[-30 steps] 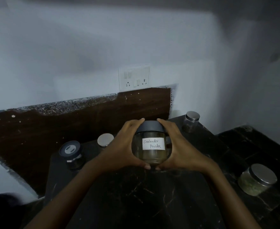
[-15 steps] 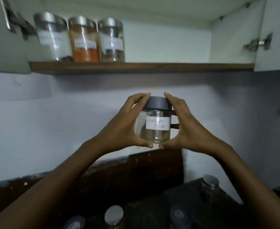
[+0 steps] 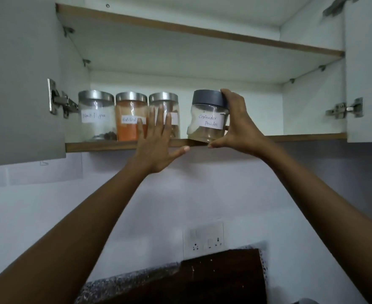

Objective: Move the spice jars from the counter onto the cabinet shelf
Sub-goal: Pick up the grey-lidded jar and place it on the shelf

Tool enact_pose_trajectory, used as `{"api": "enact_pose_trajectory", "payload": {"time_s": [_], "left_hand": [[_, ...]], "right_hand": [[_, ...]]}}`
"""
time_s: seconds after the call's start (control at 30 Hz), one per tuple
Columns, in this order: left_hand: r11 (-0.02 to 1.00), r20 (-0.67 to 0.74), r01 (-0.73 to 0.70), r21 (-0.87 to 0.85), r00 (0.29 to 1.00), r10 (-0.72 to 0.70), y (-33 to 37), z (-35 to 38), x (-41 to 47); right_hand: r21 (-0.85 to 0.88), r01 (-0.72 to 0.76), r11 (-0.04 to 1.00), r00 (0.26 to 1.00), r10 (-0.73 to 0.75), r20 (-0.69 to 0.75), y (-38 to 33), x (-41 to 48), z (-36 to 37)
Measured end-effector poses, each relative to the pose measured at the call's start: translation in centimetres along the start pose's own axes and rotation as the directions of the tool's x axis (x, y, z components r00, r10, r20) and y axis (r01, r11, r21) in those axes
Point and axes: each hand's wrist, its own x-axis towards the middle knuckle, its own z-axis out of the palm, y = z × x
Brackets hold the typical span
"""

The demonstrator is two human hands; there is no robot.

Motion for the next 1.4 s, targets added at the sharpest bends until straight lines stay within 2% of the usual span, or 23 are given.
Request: {"api": "enact_pose_trajectory", "payload": {"time_s": [0.07,0.17,0.33,0.53,0.63,0.7,0.87,1.0,1.17,1.3,1.4], "left_hand": [[0.997,-0.081,0.013,0.08,0.997,-0.007,-0.2,1.3,0.2],[0.996,-0.167,0.012,0.083,0.986,0.002,-0.3,1.9,0.5],[0.977,-0.156,-0.054,0.205,0.984,0.087,-0.8,2.3,0.2],[0.972,-0.214,-0.094,0.215,0.967,0.141,-1.0,2.8,0.5],[0.976,-0.218,-0.091,0.197,0.967,0.134,-1.1,3.0,0.4],[0.979,-0.208,-0.085,0.185,0.97,0.123,-1.1,3.0,0.4],[0.982,-0.202,-0.08,0.17,0.973,0.114,-1.1,3.1,0.2],[0.978,-0.226,-0.099,0.185,0.964,0.14,-1.3,3.1,0.3],[0.97,-0.216,-0.129,0.205,0.961,0.174,-1.8,3.1,0.4],[0.97,-0.165,-0.143,0.197,0.97,0.177,-1.6,3.2,-0.2],[0.974,-0.136,-0.19,0.121,0.969,0.206,0.1,4.0,-1.8]], "right_hand": [[0.004,-0.001,1.0,1.0,0.001,-0.031,0.3,1.5,0.2],[-0.076,0.02,0.997,0.999,-0.022,-0.029,0.9,3.9,0.3],[-0.092,-0.008,0.996,0.99,0.02,0.14,3.2,5.8,1.5],[0.077,-0.089,0.993,0.976,0.072,0.208,4.7,6.6,3.3],[0.189,-0.169,0.967,0.973,0.133,0.186,4.1,7.1,4.3],[0.18,-0.19,0.965,0.977,0.169,0.126,3.8,7.2,5.2],[0.092,-0.229,0.969,0.973,0.227,0.03,3.1,6.6,6.5],[0.078,-0.259,0.963,0.965,0.255,0.051,3.4,5.3,7.0],[-0.12,-0.261,0.958,0.965,0.254,-0.071,2.8,1.9,8.5],[-0.384,-0.201,0.901,0.976,0.217,-0.001,4.2,-2.8,8.8],[-0.431,-0.196,0.881,0.965,0.25,0.073,5.5,-8.4,7.5]]}}
